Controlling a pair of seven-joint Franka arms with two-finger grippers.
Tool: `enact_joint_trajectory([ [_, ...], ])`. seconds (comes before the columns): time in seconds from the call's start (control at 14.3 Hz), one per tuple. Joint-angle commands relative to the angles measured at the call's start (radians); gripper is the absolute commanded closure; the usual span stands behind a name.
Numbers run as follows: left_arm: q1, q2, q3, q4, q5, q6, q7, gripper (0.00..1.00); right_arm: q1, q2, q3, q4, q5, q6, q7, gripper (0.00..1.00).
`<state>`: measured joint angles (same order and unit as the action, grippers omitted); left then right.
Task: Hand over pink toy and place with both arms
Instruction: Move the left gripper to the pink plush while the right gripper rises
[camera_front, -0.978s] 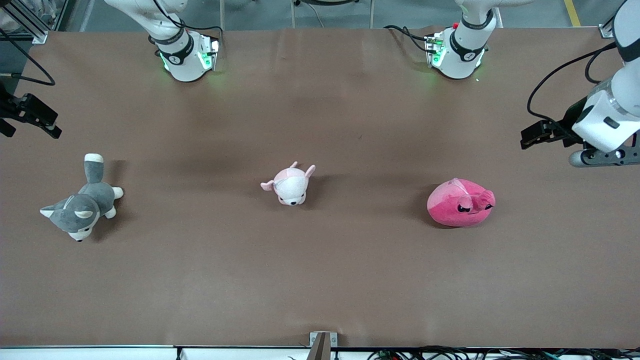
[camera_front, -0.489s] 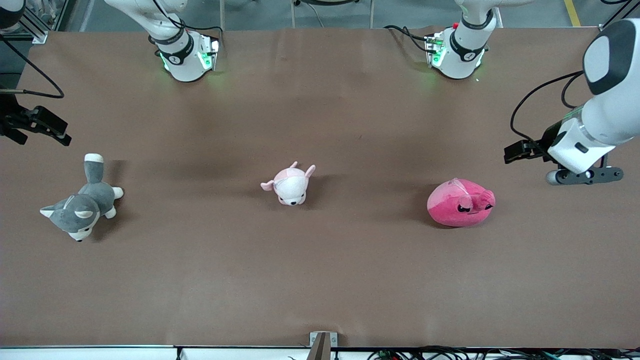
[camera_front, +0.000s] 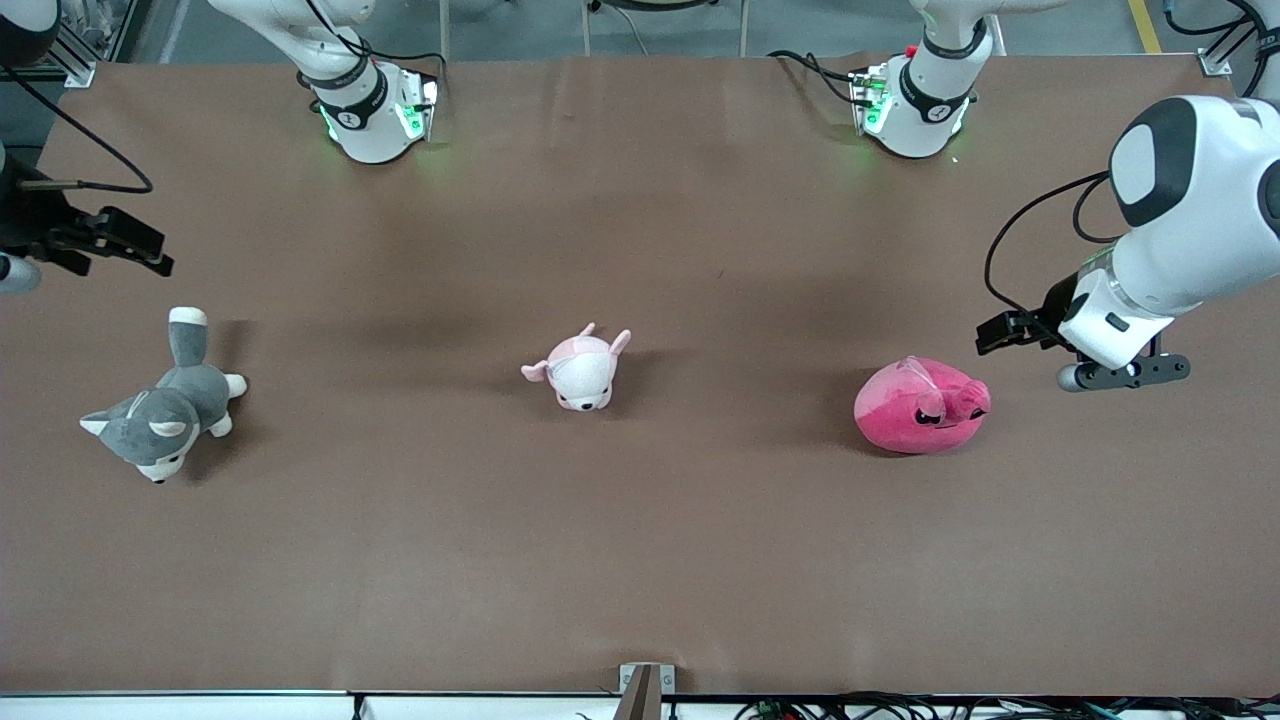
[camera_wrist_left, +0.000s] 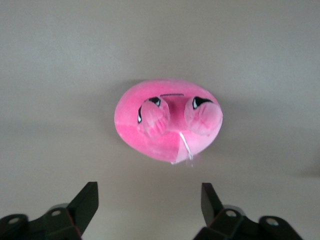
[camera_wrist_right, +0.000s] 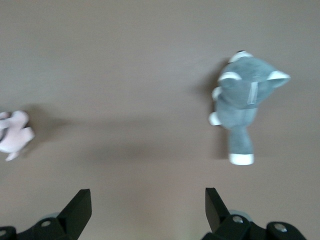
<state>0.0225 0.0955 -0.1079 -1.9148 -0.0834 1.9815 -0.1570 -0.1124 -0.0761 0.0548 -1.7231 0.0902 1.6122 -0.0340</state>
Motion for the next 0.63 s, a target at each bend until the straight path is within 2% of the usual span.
enact_joint_trajectory([
  [0.0, 0.011, 0.032, 0.000, -0.015, -0.016, 0.068, -0.003, 0.20, 0.007, 0.001, -0.009, 0.000, 0.158, -0.024, 0.009, 0.00],
  [0.21, 0.020, 0.098, -0.001, -0.009, -0.016, 0.150, -0.003, 0.25, 0.020, 0.022, -0.007, 0.003, 0.333, -0.058, 0.034, 0.05],
  [0.42, 0.020, 0.144, -0.001, -0.003, -0.019, 0.201, -0.006, 0.30, 0.077, 0.039, -0.006, 0.010, 0.485, -0.049, 0.224, 0.05],
  [0.56, 0.020, 0.153, 0.000, 0.005, -0.033, 0.206, -0.006, 0.32, 0.105, 0.059, -0.006, 0.020, 0.542, -0.046, 0.282, 0.05],
])
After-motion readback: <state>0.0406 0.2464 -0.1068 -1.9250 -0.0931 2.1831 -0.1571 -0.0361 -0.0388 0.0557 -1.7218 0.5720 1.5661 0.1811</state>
